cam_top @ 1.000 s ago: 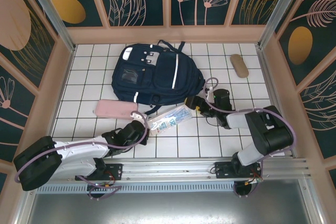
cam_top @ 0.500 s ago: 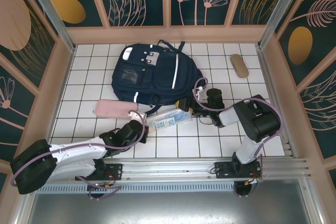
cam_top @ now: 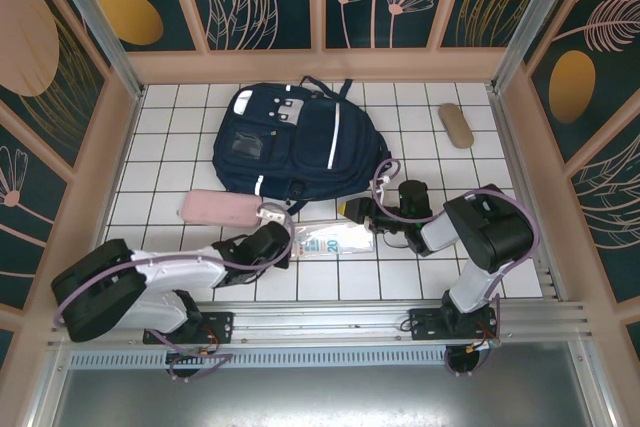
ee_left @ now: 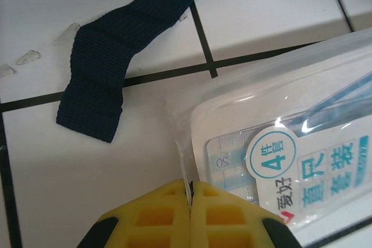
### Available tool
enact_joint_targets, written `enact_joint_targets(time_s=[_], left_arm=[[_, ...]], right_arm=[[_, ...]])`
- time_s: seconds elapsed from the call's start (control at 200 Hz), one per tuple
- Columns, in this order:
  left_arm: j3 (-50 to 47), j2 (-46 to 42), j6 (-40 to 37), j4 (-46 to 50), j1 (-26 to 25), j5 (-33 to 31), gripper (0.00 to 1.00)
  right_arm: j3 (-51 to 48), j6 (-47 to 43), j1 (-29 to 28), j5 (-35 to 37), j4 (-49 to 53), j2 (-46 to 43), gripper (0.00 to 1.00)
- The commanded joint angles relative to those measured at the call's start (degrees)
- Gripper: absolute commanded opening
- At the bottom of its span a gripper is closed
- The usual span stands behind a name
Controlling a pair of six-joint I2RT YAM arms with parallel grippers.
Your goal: Pack the student bag
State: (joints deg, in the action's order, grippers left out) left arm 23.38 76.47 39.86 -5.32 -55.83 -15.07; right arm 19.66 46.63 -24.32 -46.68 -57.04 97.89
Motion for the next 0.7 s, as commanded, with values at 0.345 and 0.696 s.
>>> enact_joint_targets(time_s=[0.345,0.696], left_arm=[[8.3,9.8,4.3,0.2,7.0,9.1,0.0],[5.4,11.7,6.4,-3.5,10.7,12.6,0.0]], right_arm=[[-3.0,-1.9,0.7,1.5,13.2,-3.1,0.77],[-6.2,-0.3,4.6,2.1,13.0,-4.4,0.73]])
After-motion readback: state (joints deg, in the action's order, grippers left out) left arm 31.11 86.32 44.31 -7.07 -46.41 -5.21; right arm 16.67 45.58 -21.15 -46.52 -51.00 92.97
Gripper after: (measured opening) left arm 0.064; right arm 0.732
